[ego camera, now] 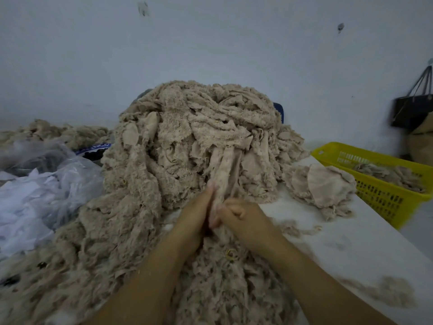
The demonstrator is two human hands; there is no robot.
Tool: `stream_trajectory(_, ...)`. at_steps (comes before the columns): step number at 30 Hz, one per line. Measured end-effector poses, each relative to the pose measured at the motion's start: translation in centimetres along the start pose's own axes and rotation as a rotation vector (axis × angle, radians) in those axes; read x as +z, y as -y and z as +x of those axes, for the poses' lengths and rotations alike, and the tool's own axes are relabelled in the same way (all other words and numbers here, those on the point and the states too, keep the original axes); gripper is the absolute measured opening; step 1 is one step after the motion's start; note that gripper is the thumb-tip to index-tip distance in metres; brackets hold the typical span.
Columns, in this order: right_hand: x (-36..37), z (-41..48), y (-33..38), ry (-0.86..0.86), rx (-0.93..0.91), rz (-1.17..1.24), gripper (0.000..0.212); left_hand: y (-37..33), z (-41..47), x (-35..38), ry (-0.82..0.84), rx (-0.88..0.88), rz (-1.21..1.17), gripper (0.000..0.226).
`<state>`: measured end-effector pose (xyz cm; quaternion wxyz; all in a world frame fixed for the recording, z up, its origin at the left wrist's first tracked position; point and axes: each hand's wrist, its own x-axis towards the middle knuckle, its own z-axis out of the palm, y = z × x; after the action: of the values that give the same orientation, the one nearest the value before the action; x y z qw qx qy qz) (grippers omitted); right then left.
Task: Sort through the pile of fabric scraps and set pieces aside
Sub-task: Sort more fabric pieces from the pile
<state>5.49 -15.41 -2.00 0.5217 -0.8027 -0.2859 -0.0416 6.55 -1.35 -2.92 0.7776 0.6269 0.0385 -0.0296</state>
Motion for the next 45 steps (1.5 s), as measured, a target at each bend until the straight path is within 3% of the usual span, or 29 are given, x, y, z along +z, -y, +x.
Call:
stream_trajectory(3,0.6,-0.3,-0.4,0.109,0.022,-0.007,0.050,-0.6,0.1,-0.2,0.040,-0.037,-0.259,0.038)
stream_trajectory(6,0.3,-0.3,-1.2,0.010,0.117,0.049,0.058,-1.0,0.1,0.0,0.014,-0.014,-0.414,0.029)
stream_trajectory(8,-0.1,0.0,-1.7,-0.098,0.206,0.076,0.063,-1.4,0.0,0.1,0.037,0.041,-0.398,0.025)
stream_trajectory(10,-0.6,0.4,-2.2,-0.177,0.304,0.129,0.062,-1.5,-0.4,0.3,0.072,0.093,-0.232,0.020)
stream_trajectory(14,-0.9,0.8,-2.3,-0.169,0.463,0.661,0.061,-0.7,-1.3,1.6,0.220,0.170,0.350,0.023)
stream_trajectory(16,-1.2,0.9,-2.1,-0.194,0.514,0.768,0.046,-0.7,-1.6,1.9,0.306,0.191,0.543,0.026)
stream_trajectory(18,-1.8,1.1,-2.0,-0.257,0.563,0.847,0.031,-0.9,-1.8,1.8,0.379,0.172,0.583,0.031)
stream_trajectory(23,-2.5,1.0,-2.3,-0.320,0.556,0.912,0.027,-0.7,-2.0,1.5,0.507,0.162,0.630,0.057)
stream_trajectory(26,-2.3,1.2,-2.4,-0.358,0.510,0.814,0.022,-0.6,-2.0,1.4,0.353,0.112,0.453,0.027)
stream_trajectory(28,-2.0,1.1,-2.4,-0.353,0.441,0.630,0.029,-0.9,-1.4,1.2,0.155,0.058,0.213,0.026)
stream_trajectory(30,-1.4,0.8,-2.4,-0.270,0.327,0.347,0.039,-1.3,-0.8,0.7,0.071,-0.023,0.002,0.024)
stream_trajectory(32,-0.5,0.6,-2.4,-0.149,0.212,0.193,0.044,-1.7,-1.0,0.4,0.057,-0.079,-0.043,0.031)
stream_trajectory(34,0.3,0.5,-2.2,-0.054,0.138,0.134,0.046,-1.8,-1.2,0.5,0.074,-0.121,0.027,0.037)
stream_trajectory(37,0.9,0.4,-2.2,-0.026,0.095,0.086,0.043,-1.2,-0.8,0.6,0.023,-0.037,0.165,0.031)
stream_trajectory(45,-0.5,0.4,-2.2,-0.166,0.148,0.115,0.037,-2.0,0.6,-1.3,-0.239,0.042,-0.432,0.028)
